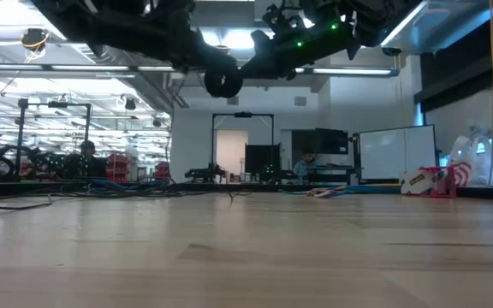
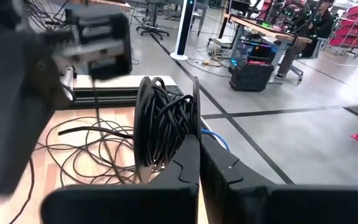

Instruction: Coiling cords

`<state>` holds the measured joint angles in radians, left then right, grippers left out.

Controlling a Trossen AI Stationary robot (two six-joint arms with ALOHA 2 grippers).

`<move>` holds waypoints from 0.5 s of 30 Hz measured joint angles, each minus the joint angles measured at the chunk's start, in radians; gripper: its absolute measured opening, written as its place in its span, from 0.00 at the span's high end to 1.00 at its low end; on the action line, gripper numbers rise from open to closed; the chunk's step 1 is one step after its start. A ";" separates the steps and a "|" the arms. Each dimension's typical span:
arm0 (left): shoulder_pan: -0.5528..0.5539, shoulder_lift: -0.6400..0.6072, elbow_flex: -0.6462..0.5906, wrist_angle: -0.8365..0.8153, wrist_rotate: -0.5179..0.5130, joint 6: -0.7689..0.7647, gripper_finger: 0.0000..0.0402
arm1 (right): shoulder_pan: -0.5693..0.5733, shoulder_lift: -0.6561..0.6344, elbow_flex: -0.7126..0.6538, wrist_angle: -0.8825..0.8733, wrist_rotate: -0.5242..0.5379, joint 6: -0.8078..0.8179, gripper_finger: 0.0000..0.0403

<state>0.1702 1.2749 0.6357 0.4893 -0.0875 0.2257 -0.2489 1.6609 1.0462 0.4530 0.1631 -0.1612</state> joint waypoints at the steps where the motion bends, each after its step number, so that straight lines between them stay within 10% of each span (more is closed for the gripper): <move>1: 0.005 -0.022 0.000 -0.033 -0.001 0.001 0.97 | 0.000 -0.001 0.000 0.000 0.000 0.000 1.00; 15: 0.024 -0.230 0.000 -0.296 -0.005 0.016 0.54 | 0.000 -0.001 0.000 -0.001 0.000 -0.003 0.99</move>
<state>0.1946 1.0452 0.6357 0.1934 -0.0921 0.2415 -0.2489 1.6604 1.0466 0.4522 0.1631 -0.1646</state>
